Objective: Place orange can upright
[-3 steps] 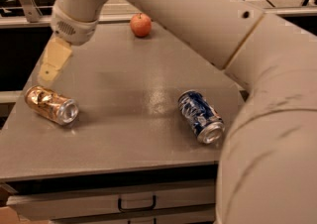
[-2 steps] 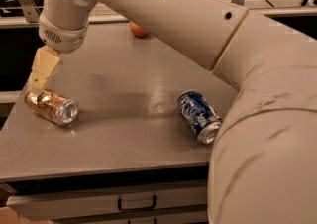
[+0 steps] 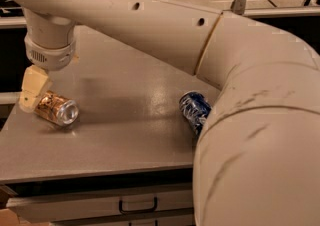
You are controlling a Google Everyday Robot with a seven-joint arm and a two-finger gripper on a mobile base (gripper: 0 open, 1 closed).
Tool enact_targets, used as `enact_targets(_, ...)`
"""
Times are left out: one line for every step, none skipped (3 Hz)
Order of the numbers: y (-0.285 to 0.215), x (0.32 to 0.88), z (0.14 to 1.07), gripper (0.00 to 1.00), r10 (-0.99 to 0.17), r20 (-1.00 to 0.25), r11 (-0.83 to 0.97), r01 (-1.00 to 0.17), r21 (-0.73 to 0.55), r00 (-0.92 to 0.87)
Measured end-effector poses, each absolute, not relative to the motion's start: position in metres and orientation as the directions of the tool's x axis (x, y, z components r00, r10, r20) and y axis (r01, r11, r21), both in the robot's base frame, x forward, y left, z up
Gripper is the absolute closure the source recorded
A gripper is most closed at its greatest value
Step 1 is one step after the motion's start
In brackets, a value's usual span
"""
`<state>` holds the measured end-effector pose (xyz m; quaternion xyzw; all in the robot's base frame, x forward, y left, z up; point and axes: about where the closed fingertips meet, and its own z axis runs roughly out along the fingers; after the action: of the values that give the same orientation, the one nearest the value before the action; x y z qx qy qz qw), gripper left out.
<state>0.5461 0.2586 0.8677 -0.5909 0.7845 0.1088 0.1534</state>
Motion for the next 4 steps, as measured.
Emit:
enact_targets(0.261, 0.545, 0.848, 0.00, -0.901, -0.329, 0.302, -0.953, -0.007, -0.283)
enact_targets(0.262, 0.543, 0.837, 0.18, -0.900, -0.312, 0.320, -0.948, -0.001, -0.303)
enact_targets(0.262, 0.544, 0.834, 0.41, -0.899, -0.305, 0.330, -0.944, -0.005, -0.313)
enact_targets(0.256, 0.553, 0.843, 0.64, -0.894, -0.317, 0.342, -0.939, -0.029, -0.316)
